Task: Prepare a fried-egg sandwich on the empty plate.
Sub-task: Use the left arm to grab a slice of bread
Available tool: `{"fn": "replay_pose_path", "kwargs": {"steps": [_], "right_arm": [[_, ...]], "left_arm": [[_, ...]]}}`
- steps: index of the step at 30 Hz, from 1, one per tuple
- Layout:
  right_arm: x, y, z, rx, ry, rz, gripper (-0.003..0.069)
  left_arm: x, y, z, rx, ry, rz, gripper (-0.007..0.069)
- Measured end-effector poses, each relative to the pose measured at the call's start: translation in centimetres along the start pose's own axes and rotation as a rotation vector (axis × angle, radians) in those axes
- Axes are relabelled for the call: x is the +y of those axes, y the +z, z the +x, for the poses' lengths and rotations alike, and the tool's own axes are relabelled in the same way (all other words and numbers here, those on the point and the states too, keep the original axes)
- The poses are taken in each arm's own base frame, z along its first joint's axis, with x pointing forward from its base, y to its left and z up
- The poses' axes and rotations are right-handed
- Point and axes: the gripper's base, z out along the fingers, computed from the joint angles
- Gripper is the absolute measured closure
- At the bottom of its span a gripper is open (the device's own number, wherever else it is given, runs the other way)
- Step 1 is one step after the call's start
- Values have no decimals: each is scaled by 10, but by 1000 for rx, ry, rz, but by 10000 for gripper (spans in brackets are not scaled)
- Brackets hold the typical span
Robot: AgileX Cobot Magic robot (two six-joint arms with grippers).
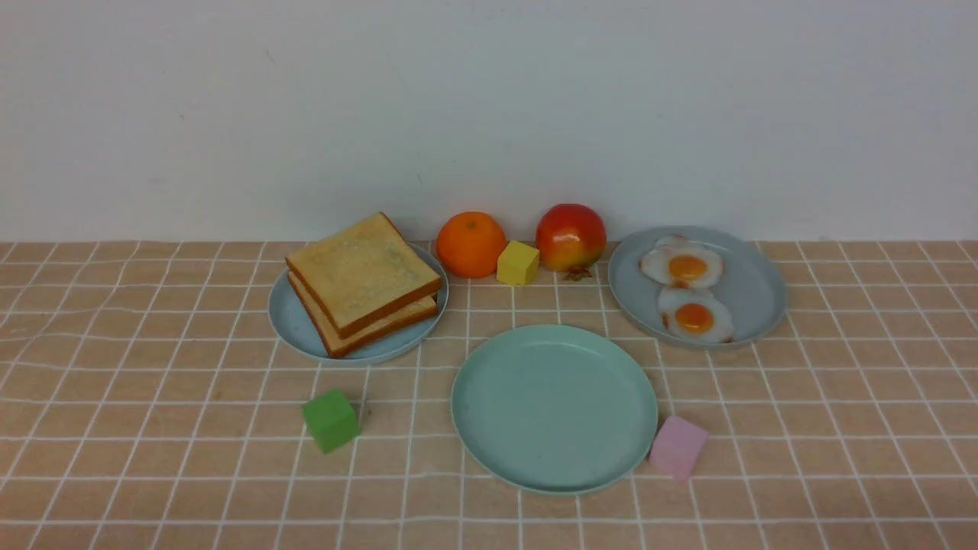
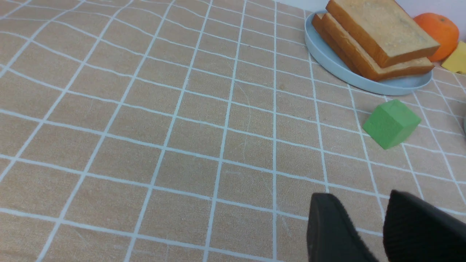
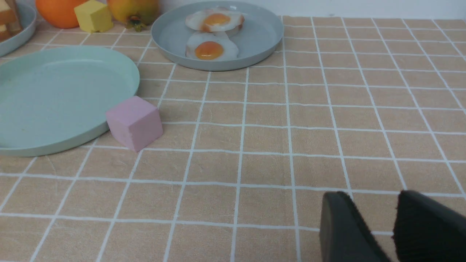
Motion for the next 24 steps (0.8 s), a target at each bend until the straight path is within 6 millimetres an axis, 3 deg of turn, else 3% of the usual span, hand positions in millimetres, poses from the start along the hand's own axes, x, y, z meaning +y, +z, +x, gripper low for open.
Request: {"fn": "replay_pose_path", "kwargs": {"steps": [12, 24], "right_arm": [[0, 0, 0, 0, 0, 0, 419], [0, 0, 0, 0, 0, 0, 419]], "left_arm": [[-1, 0, -3, -38, 6, 8, 386], [-7, -10, -40, -421, -584, 219, 386]]}}
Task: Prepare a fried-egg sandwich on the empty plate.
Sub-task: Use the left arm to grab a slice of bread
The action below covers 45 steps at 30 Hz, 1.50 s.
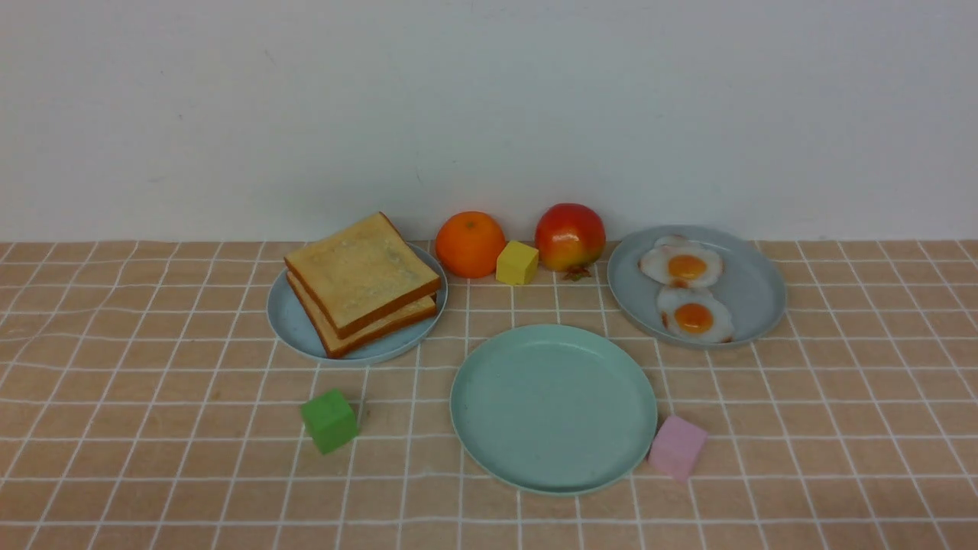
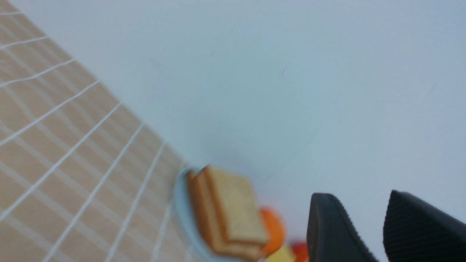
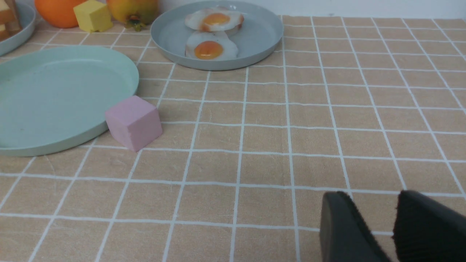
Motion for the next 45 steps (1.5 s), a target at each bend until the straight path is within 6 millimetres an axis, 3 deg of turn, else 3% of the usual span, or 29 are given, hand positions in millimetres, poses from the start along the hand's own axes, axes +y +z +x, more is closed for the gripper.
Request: {"fn": "replay_pose_path", "kwargs": {"steps": [4, 8, 12, 18, 20, 22, 23, 25, 29, 32, 35, 36, 39, 40, 45], "right_arm": [[0, 0, 0, 0, 0, 0, 419], [0, 0, 0, 0, 0, 0, 419], [-1, 0, 0, 0, -38, 15, 419], [-2, 1, -3, -52, -12, 18, 419], [1, 0, -12, -151, 206, -27, 419], [2, -1, -19, -221, 369, -61, 419], [2, -2, -19, -227, 386, -65, 419], [1, -4, -27, -311, 589, -107, 419], [2, -8, -37, -326, 693, -138, 420], [6, -20, -60, -257, 655, -164, 445], [14, -36, -103, -46, 460, -190, 529], [15, -37, -108, -21, 429, -194, 539], [22, -50, -156, 189, 156, -259, 627], [24, -49, -163, 229, 107, -275, 641], [33, -51, -206, 408, -92, -369, 662]], "left_arm": [[-5, 0, -4, -11, -59, 27, 386], [-22, 8, -10, 107, 51, 30, 386], [-59, 37, -24, 295, 289, 40, 386], [-92, 85, -21, 635, 535, -53, 386], [-104, 110, -17, 761, 640, -114, 386], [-110, 128, -14, 810, 668, -158, 386], [-110, 128, -14, 810, 668, -158, 386], [-116, 152, -6, 849, 695, -179, 386], [-120, 181, 7, 921, 776, -182, 401], [-121, 198, 18, 983, 817, -181, 465], [-123, 227, 38, 1090, 872, -159, 613], [-121, 231, 43, 1114, 876, -159, 626], [-116, 259, 70, 1203, 932, -113, 638], [-114, 265, 77, 1218, 934, -108, 638], [-97, 303, 105, 1276, 994, -90, 637]]}}
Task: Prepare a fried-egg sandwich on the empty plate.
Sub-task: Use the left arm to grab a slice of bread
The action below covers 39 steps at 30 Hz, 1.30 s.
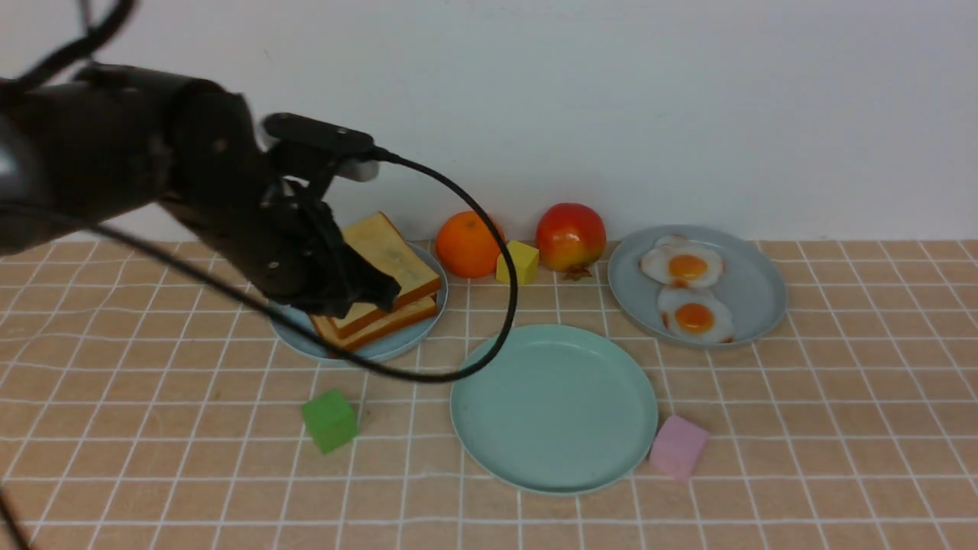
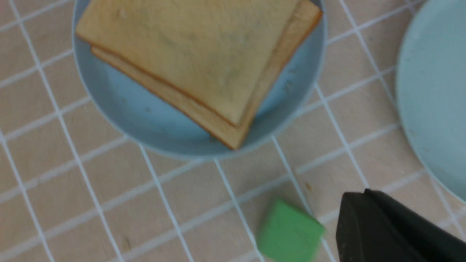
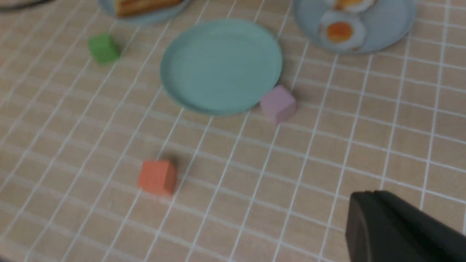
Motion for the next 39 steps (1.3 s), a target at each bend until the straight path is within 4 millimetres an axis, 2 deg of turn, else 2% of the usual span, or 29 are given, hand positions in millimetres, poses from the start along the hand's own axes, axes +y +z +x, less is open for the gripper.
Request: {"fn": "replay_pose_path", "kwargs": {"steps": [3, 6, 12, 16, 26, 30, 33, 34, 36, 39], "right_arm": [[4, 0, -9, 22, -29, -42, 662], [5, 0, -10, 24, -52, -60, 662], [7, -1, -10, 24, -64, -75, 661], [9, -1, -9, 40, -56, -101, 659], [14, -2, -9, 34, -36, -151, 657], [14, -2, -9, 33, -33, -158, 655], [15, -2, -9, 33, -31, -163, 655], [15, -2, -9, 32, -30, -166, 654], [15, -2, -10, 32, -28, -170, 652], [15, -2, -10, 32, -28, -171, 651]], "left_arm": [[3, 23, -8, 13, 95, -3, 606], [3, 46, -10, 3, 188, -4, 508], [8, 81, -9, -27, 312, -63, 281], [12, 94, -10, -55, 344, -112, 236], [15, 113, -10, -80, 404, -161, 271], [15, 116, -10, -82, 406, -164, 317], [15, 116, -10, -77, 384, -163, 391], [15, 116, -10, -72, 372, -163, 473], [14, 114, -10, -69, 369, -163, 577], [14, 110, -12, -70, 366, -166, 604]]}}
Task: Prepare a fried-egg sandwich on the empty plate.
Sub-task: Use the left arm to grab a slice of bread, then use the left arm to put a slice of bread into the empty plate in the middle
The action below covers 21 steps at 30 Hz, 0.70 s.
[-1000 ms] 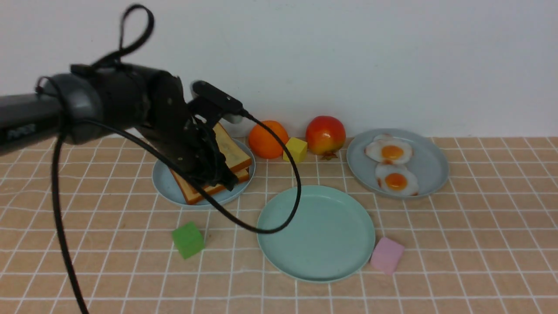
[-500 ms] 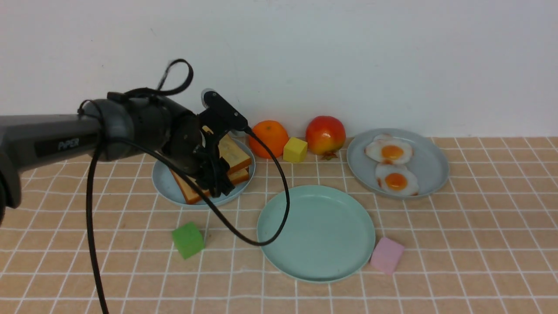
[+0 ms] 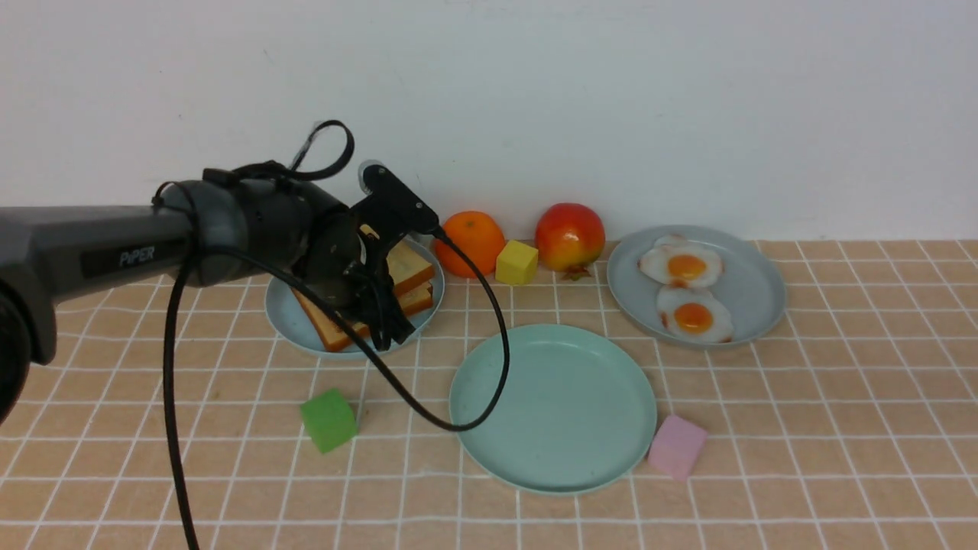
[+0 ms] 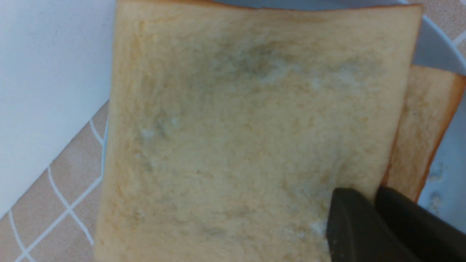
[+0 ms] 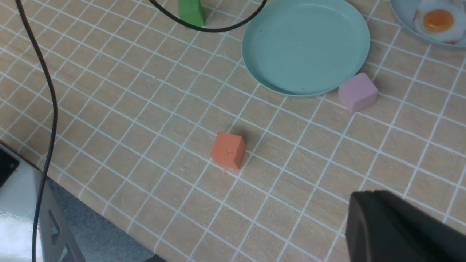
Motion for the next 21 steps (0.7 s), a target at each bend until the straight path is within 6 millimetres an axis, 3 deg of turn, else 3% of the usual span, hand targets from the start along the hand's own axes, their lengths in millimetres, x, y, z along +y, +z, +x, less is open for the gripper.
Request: {"fn": "replay_pose_path", "kwargs": {"steps": [3, 6, 7, 9, 10, 12, 13, 14, 18, 21], "right_arm": [[0, 0, 0, 0, 0, 0, 648], [0, 0, 0, 0, 0, -1, 645], [0, 0, 0, 0, 0, -1, 645], [0, 0, 0, -1, -2, -3, 645], [0, 0, 0, -1, -2, -3, 645], [0, 0, 0, -1, -2, -3, 645], [0, 0, 0, -1, -2, -3, 645], [0, 0, 0, -1, -3, -3, 645], [0, 0, 0, -1, -3, -3, 644], [0, 0, 0, 3, -3, -4, 643]], "left_arm": [[5, -16, -1, 18, -22, -5, 603], [10, -55, -11, 2, -109, 6, 603], [9, -55, -12, 1, -109, 7, 603], [-8, -94, -28, -39, -124, 51, 603], [-10, -94, -30, -41, -119, 55, 603], [-48, -117, -45, -73, -40, 125, 603], [-52, -117, -46, -73, -32, 132, 603], [-85, -123, -51, -89, 56, 183, 603], [-143, -118, -50, -91, 221, 268, 603], [-169, -106, -47, -80, 302, 293, 603]]}}
